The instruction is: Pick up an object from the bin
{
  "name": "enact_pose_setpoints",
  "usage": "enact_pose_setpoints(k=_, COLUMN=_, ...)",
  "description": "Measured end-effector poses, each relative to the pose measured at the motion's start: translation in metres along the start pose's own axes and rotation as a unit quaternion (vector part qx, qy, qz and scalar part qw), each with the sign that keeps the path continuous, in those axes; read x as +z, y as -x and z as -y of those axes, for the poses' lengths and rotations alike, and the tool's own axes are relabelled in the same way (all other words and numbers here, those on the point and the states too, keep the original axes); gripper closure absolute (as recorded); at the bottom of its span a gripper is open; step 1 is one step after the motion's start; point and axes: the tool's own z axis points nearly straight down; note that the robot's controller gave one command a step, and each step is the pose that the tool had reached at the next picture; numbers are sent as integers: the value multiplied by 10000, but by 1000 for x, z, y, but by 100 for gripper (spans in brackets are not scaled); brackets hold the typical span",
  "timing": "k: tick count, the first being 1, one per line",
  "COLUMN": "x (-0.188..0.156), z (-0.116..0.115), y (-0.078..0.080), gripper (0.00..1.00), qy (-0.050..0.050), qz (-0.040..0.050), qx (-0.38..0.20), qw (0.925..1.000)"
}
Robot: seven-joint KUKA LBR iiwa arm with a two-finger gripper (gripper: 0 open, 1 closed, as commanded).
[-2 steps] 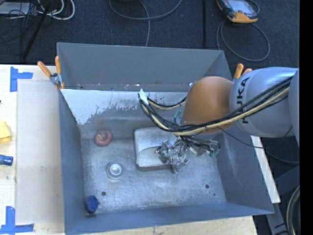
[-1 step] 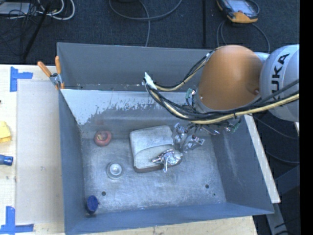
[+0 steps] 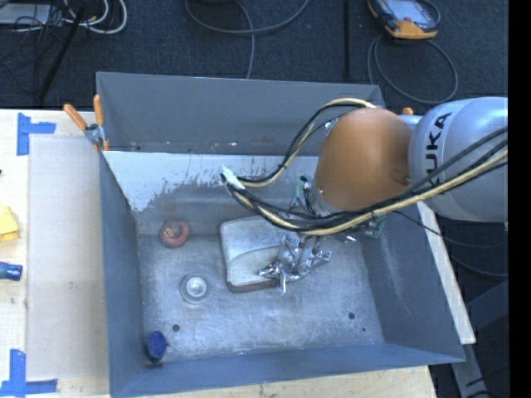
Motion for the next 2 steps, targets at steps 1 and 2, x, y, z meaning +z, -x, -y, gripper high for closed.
enact_pose_setpoints(k=1, x=-2, z=1, y=1, gripper=0, qy=-11, qz=7, qx=7, qw=10000)
enact_pose_setpoints(k=2, x=51, z=4, y=6, gripper=0, qy=-33, qz=16, qx=-1356, qw=9908)
